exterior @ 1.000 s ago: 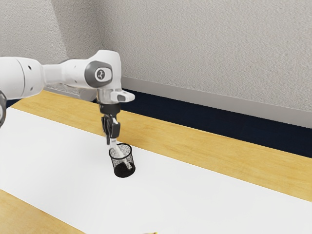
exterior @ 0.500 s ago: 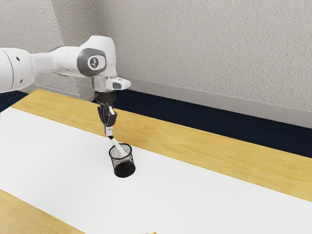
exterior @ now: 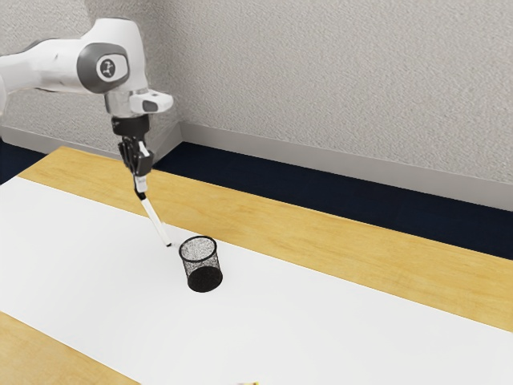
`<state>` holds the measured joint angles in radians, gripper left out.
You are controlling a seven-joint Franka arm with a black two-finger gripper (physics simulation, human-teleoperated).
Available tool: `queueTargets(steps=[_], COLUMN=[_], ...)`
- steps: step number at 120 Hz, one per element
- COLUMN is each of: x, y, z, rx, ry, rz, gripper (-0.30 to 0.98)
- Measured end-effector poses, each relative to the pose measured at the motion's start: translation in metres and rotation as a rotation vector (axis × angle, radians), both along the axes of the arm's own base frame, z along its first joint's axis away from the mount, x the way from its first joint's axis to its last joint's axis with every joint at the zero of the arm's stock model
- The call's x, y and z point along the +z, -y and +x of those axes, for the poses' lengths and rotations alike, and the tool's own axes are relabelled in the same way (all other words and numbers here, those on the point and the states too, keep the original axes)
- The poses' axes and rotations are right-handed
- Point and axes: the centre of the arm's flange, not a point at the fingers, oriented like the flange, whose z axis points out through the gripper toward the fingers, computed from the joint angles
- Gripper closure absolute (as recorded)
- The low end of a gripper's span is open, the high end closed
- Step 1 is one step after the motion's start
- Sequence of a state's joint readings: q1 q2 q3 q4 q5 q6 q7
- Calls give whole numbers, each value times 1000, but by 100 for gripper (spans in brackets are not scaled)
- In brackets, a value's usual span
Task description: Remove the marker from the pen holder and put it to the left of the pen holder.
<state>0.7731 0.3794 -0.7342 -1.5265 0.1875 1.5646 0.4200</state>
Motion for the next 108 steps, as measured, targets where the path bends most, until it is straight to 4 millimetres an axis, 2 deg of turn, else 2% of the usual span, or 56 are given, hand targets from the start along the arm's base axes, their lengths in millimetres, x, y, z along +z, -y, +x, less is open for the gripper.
queueTargets(steps=[18,37,53,61,77,86,98,103,108], x=[-50,-83,-82,-66,-8,28,89,105,113], y=[-35,-69,-71,-61,-10,25,87,111,127], z=[5,0,-1,1,5,3,-12,-18,-22], rx=[29,62,41,-12,-171,-253,-363,-403,-434], ry=[-67,-112,-109,-84,5,57,142,165,176], rz=[-76,-120,-121,-91,-17,26,96,110,114], gripper=[79,77,47,34,18,13,8,7,5])
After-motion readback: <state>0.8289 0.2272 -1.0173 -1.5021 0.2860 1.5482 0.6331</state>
